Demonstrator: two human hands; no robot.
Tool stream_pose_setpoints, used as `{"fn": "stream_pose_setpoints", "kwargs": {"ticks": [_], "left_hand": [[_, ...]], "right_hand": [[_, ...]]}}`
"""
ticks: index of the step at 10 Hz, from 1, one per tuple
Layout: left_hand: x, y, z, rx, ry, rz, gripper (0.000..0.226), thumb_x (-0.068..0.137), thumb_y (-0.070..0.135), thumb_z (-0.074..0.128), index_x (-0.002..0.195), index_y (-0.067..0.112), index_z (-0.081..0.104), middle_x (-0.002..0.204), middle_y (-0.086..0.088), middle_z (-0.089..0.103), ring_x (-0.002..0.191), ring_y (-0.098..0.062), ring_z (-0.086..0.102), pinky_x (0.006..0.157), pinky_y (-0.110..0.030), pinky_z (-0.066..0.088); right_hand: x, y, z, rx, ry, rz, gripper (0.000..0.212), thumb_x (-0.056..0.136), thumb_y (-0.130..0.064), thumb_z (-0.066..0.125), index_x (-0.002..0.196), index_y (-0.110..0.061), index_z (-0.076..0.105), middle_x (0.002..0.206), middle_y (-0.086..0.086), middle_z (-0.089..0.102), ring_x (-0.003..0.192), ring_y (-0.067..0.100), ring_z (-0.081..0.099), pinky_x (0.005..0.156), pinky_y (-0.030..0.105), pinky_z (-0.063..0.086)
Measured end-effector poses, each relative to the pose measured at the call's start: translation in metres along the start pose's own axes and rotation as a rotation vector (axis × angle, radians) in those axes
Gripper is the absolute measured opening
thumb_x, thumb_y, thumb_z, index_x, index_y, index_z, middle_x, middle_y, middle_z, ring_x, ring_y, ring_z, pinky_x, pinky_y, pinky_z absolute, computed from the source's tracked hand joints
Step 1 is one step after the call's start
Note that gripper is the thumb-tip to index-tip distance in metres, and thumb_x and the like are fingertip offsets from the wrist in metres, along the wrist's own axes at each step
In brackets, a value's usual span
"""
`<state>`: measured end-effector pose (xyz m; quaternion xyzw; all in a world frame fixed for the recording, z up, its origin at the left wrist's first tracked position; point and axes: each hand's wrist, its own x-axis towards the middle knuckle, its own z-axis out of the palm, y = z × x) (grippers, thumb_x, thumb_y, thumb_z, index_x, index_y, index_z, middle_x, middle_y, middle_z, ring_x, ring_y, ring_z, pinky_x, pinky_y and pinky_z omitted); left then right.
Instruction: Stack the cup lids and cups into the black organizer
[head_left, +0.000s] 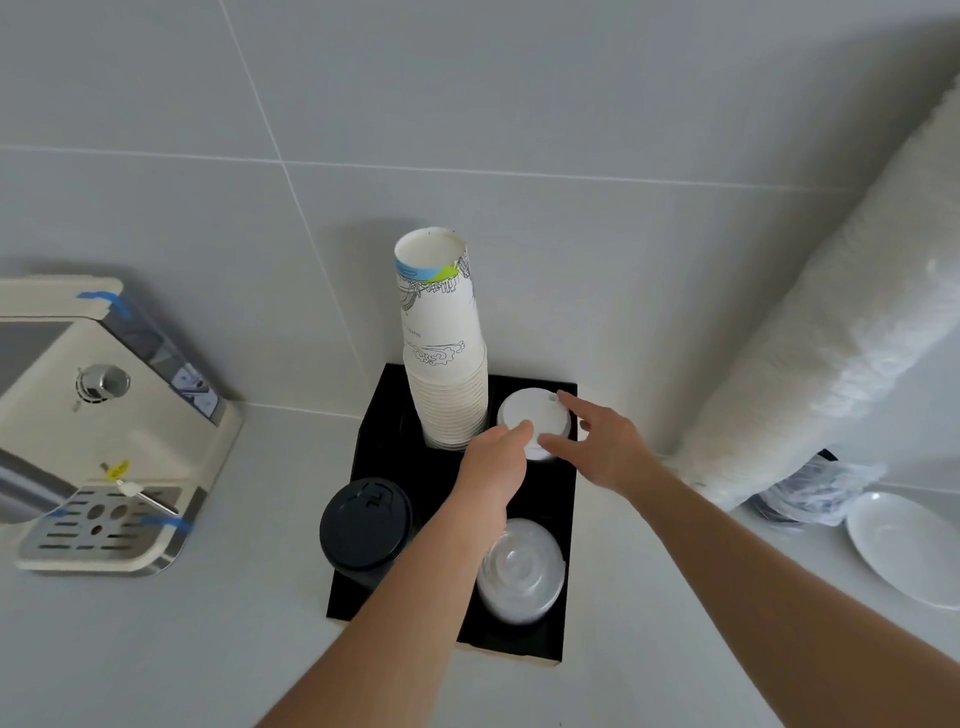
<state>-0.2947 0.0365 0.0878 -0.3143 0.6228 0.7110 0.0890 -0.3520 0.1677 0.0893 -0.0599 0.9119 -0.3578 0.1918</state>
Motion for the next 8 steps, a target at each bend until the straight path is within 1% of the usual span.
{"fn": "stream_pose_setpoints", "kwargs": {"ticks": [1,2,3,4,5,6,7,8], "left_hand": [[0.007,0.001,0.0,0.01,0.028,-0.002,0.013,0.085,0.032,0.056,0.077,0.022,0.058,0.102,-0.003,0.059,0.096,-0.017,0.052,0.101,-0.036,0.042],[0.011,-0.001,0.001,0.014,0.04,-0.002,0.016,0.089,0.027,0.055,0.076,0.019,0.056,0.097,-0.003,0.055,0.093,-0.018,0.049,0.099,-0.035,0.042],[0.008,0.0,0.0,0.021,0.038,-0.003,0.015,0.086,0.03,0.056,0.076,0.019,0.055,0.098,-0.003,0.054,0.093,-0.017,0.048,0.094,-0.034,0.042],[0.006,0.002,0.0,0.003,0.025,0.003,0.017,0.078,0.035,0.056,0.077,0.018,0.054,0.099,-0.002,0.052,0.091,-0.016,0.046,0.089,-0.032,0.04],[0.003,0.005,0.0,-0.002,0.019,0.004,0.015,0.084,0.032,0.056,0.075,0.02,0.054,0.101,-0.002,0.051,0.092,-0.017,0.045,0.092,-0.032,0.04],[0.001,0.005,-0.003,-0.015,0.013,0.014,0.013,0.087,0.03,0.057,0.078,0.021,0.058,0.103,0.0,0.057,0.097,-0.016,0.05,0.103,-0.037,0.042],[-0.01,0.007,-0.008,-0.038,-0.002,0.031,0.014,0.088,0.028,0.058,0.075,0.022,0.056,0.1,0.001,0.054,0.096,-0.016,0.048,0.1,-0.035,0.042],[-0.019,0.01,-0.017,-0.114,-0.043,0.054,0.007,0.09,0.025,0.059,0.085,0.022,0.062,0.104,-0.001,0.056,0.096,-0.016,0.052,0.095,-0.03,0.043]], "right_hand": [[0.004,0.004,0.001,-0.01,0.038,0.002,0.074,0.081,-0.048,0.075,0.147,-0.031,0.048,0.146,0.001,0.055,0.132,0.017,0.052,0.093,0.02,0.033],[0.003,0.004,0.004,0.002,0.059,0.006,0.07,0.082,-0.047,0.074,0.145,-0.03,0.05,0.143,0.002,0.058,0.128,0.017,0.054,0.089,0.02,0.034],[-0.001,0.001,0.004,-0.014,0.064,-0.014,0.066,0.086,-0.044,0.071,0.146,-0.03,0.049,0.14,0.002,0.059,0.127,0.018,0.054,0.087,0.018,0.032],[-0.005,0.0,0.006,-0.051,0.057,-0.045,0.065,0.09,-0.043,0.067,0.149,-0.028,0.044,0.142,0.002,0.057,0.13,0.019,0.051,0.09,0.018,0.03],[-0.009,-0.001,0.008,-0.048,0.05,-0.038,0.068,0.093,-0.04,0.064,0.153,-0.021,0.038,0.149,0.001,0.052,0.135,0.019,0.047,0.093,0.018,0.028],[-0.013,0.0,0.009,-0.025,0.057,-0.035,0.065,0.095,-0.036,0.061,0.153,-0.02,0.038,0.145,0.004,0.054,0.133,0.021,0.048,0.089,0.018,0.027],[-0.019,-0.003,0.004,0.017,0.083,0.012,0.059,0.095,-0.037,0.059,0.15,-0.021,0.044,0.136,0.01,0.061,0.126,0.025,0.054,0.09,0.023,0.034],[-0.023,-0.008,-0.003,0.197,0.132,0.032,0.045,0.092,-0.034,0.061,0.134,-0.017,0.06,0.115,0.004,0.069,0.116,0.024,0.06,0.096,0.034,0.044]]}}
